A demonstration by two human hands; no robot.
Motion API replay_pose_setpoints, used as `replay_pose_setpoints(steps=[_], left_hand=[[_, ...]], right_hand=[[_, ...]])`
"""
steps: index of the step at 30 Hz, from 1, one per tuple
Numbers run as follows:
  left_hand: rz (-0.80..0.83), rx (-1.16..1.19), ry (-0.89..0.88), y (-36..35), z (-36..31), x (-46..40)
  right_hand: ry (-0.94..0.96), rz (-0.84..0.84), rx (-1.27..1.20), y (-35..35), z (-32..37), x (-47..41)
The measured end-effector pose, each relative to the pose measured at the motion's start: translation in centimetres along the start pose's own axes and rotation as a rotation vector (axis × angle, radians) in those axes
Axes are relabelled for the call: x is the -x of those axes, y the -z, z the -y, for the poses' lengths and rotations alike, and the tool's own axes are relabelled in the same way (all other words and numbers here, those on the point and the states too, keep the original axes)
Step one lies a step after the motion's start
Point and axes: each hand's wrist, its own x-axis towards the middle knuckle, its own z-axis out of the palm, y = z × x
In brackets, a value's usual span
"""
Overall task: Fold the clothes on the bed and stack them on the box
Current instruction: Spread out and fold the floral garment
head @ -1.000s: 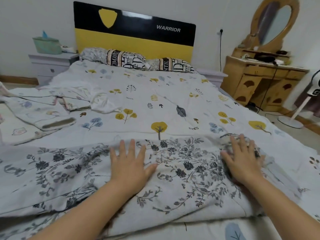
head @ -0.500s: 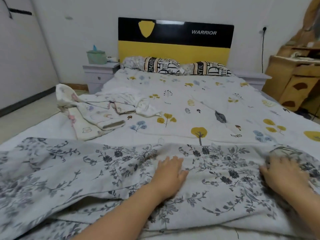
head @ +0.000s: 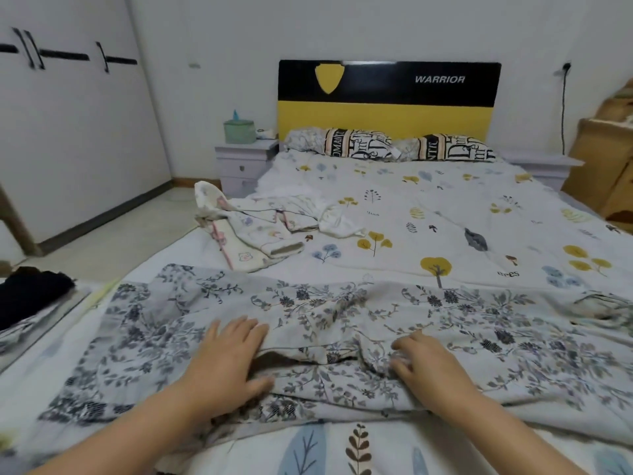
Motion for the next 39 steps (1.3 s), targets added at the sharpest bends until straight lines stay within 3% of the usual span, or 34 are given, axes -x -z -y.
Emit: replay_pose_setpoints(steps=[8,12,14,17,24,27,30,32,34,37,39], left_hand=[[0.065,-0.183,0.194,-1.7,7.9,5.1],[0.021,-0.235,0.221,-1.7,10.4,6.5],[-0.126,-0.193,0.189,-1.2,11.7,6.9],[-0.305,-0.068,0.284,0.9,13.0,7.4],[-0.647,0.011,0.281,7.0,14.5,5.9],[-0.759,0.133,0.305,7.4,14.3,6.6],[-0.583,0.501,0.431,5.2,14.6,7.0],[-0.305,0.806,0.531,3.7,14.9,7.9],[-0.054,1.058,0.63,2.6,15.1,8.9],[0.002,1.212,0.719,1.4,15.5,9.2],[-0.023,1.055,0.731,1.1,15.1,9.2]], right_hand=[[-0.023,0.059,0.099,-2.3,1.7,-1.8],[-0.047,0.081,0.17,-2.7,1.8,-2.3],[-0.046,0.078,0.212,-2.6,2.1,-2.4],[-0.053,0.067,0.214,-1.3,2.6,-2.6],[-0.079,-0.38,-0.165,5.3,1.0,-0.5],[0.017,-0.372,-0.126,6.0,0.5,1.5],[0.1,-0.123,0.039,5.6,0.4,3.0],[0.086,0.149,0.151,4.8,0.5,3.7],[0.08,0.275,0.119,4.1,0.6,4.2],[0.031,0.189,-0.166,4.0,1.0,4.7],[-0.048,0.04,-0.171,3.5,0.3,4.3]])
